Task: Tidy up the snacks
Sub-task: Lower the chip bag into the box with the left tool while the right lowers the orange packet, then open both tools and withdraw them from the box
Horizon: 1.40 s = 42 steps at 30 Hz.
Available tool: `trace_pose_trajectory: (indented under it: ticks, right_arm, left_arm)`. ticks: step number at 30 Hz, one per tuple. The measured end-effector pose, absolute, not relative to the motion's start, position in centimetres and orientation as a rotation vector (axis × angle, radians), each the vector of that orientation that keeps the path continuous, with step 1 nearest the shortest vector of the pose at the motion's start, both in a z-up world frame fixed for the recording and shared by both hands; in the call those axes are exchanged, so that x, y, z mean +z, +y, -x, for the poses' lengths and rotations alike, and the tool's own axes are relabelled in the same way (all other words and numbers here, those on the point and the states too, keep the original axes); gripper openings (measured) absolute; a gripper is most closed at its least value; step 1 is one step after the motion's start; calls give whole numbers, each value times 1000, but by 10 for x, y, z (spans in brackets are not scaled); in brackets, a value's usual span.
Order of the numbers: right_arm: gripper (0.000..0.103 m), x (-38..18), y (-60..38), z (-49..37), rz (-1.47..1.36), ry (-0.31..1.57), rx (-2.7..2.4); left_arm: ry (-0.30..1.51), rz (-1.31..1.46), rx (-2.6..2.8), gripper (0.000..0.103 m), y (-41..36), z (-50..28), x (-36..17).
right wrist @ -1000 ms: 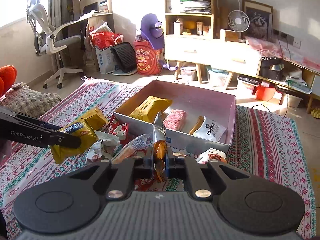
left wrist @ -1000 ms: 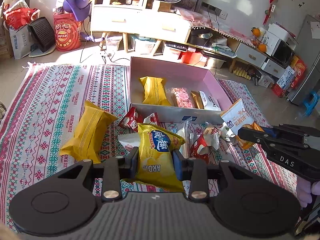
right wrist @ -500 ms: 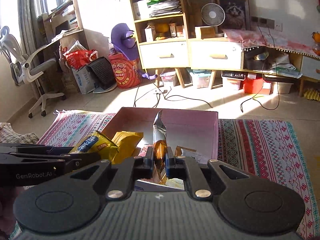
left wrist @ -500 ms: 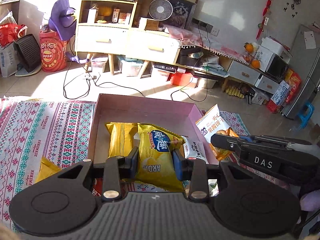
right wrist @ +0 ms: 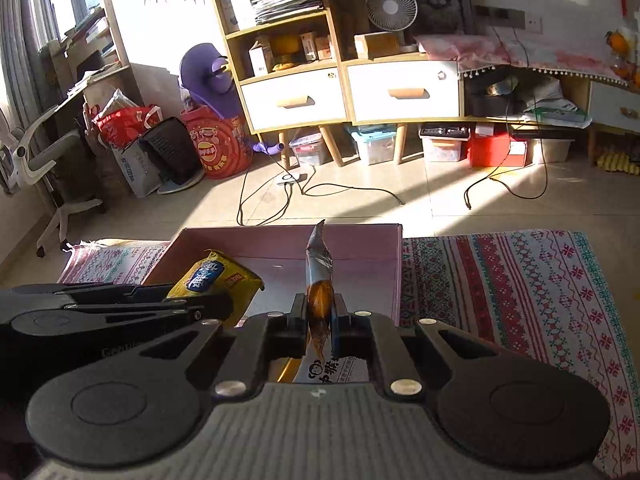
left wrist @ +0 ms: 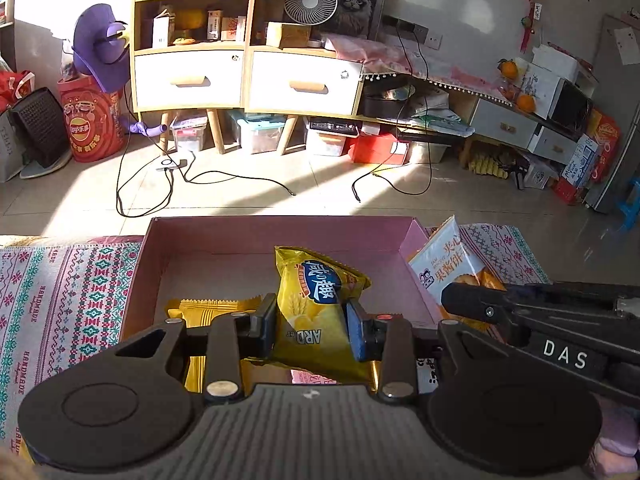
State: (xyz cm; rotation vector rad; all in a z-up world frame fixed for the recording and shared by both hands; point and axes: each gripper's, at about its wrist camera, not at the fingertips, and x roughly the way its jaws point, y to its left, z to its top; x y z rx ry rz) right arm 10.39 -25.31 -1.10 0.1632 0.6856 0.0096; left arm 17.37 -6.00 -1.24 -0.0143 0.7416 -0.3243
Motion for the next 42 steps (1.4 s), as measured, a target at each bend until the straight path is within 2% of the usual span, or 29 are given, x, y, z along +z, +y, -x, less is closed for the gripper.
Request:
trace_pose_trajectory:
  ticks: [9, 11, 12, 13, 14, 19, 21, 27, 34, 39, 42]
  right_arm:
    - [11, -18, -267, -113, -205, 697, 2]
    - [20, -19, -268, -112, -221, 689, 3]
    - [26, -19, -269, -112, -228, 688, 0]
    - [37, -18, -269, -111, -233, 686, -1]
    - [40, -17, -269, -110, -233, 685, -3]
    - [41, -11, -270, -105, -226, 682, -8]
    - [44, -7, -270, -101, -217, 677, -8]
    - [54, 6, -268, -87, -223, 660, -2]
    - [72, 24, -262, -62, -221, 637, 16]
    - [82, 33, -251, -48, -195, 632, 10]
    - [91, 36, -244, -38, -167, 629, 16]
  left_arm:
    - [757, 41, -309, 43, -67, -189, -26]
    - [748, 43, -293, 47, -68, -190, -24]
    - [746, 42, -293, 55, -69, -190, -24]
    - [745, 41, -296, 59, -68, -189, -23]
    - [747, 41, -298, 65, -68, -188, -22]
    - [772, 52, -293, 73, -65, -185, -21]
    - [764, 51, -295, 79, -64, -179, -18]
    - [751, 42, -295, 87, -55, -161, -5]
    - [745, 21, -296, 93, -39, -131, 8]
    - [732, 2, -294, 102, -32, -107, 14]
    - [742, -16, -298, 103, -27, -96, 16]
